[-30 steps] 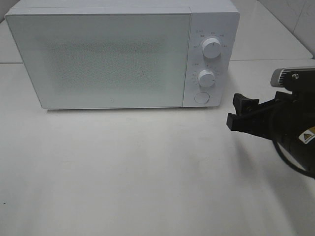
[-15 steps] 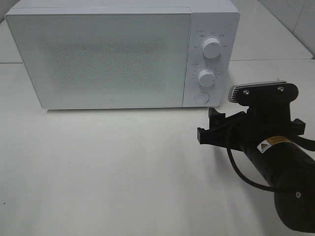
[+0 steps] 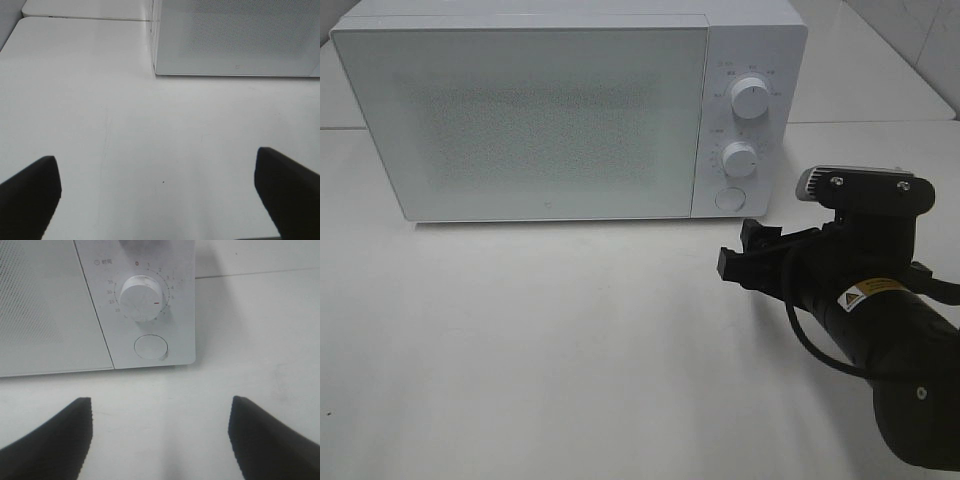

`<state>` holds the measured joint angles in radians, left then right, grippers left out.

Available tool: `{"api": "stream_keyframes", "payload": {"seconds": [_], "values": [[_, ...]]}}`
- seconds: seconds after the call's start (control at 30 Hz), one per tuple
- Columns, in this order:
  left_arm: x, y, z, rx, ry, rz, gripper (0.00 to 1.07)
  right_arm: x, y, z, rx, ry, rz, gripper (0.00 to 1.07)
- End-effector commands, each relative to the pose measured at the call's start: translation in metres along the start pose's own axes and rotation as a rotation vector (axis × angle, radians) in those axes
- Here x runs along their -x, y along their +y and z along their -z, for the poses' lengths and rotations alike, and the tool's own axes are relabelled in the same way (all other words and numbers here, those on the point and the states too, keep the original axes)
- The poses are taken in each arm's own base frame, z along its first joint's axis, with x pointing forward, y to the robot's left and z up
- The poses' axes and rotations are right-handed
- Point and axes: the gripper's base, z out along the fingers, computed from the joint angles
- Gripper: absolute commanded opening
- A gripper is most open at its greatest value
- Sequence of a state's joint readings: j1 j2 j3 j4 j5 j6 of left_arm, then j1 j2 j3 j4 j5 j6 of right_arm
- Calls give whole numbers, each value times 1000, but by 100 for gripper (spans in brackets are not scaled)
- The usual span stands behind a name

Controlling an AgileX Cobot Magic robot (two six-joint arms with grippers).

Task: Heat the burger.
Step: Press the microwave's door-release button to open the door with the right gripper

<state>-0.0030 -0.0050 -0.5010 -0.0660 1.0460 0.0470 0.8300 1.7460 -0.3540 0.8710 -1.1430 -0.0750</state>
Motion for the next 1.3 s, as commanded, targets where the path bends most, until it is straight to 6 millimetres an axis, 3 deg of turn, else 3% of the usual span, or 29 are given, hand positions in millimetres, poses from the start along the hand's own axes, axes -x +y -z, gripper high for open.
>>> {"api": "stream_keyframes", "payload": {"seconds": [0.03,0.1,0.17,0.2,0.27,0.4,0.47,0.53,0.57,0.63,0.67,0.7,0.73,0.8,0.87,0.93,1.3], "values": [[-1,-1,2,1,-25,4,98,1,2,-1,3,-1,-243,74],[-1,-1,2,1,-25,4,98,1,2,-1,3,-1,-290,73],[-1,-1,2,1,-25,4,98,1,2,-1,3,-1,-471,70],[-1,-1,2,1,-25,4,98,1,2,-1,3,-1,-471,70],[-1,-1,2,1,-25,4,98,1,2,-1,3,-1,-683,67],[-1,-1,2,1,-25,4,98,1,2,-1,3,1,-876,62],[-1,-1,2,1,-25,4,98,1,2,-1,3,2,-1028,56],[-1,-1,2,1,-25,4,98,1,2,-1,3,2,-1065,54],[-1,-1,2,1,-25,4,98,1,2,-1,3,2,-1143,47],[-1,-1,2,1,-25,4,98,1,2,-1,2,2,-1175,44],[-1,-1,2,1,-25,4,98,1,2,-1,2,1,-1227,35],[-1,-1,2,1,-25,4,98,1,2,-1,2,1,-1227,35],[-1,-1,2,1,-25,4,98,1,2,-1,2,1,-1276,23],[-1,-1,2,1,-25,4,98,1,2,-1,2,1,-1293,19],[-1,-1,2,1,-25,4,98,1,2,-1,2,1,-1323,5],[-1,-1,2,1,-25,4,98,0,2,-2,-2,1,-1322,0],[-1,-1,2,1,-25,4,98,-13,1,-9,-81,10,-1328,0]]}}
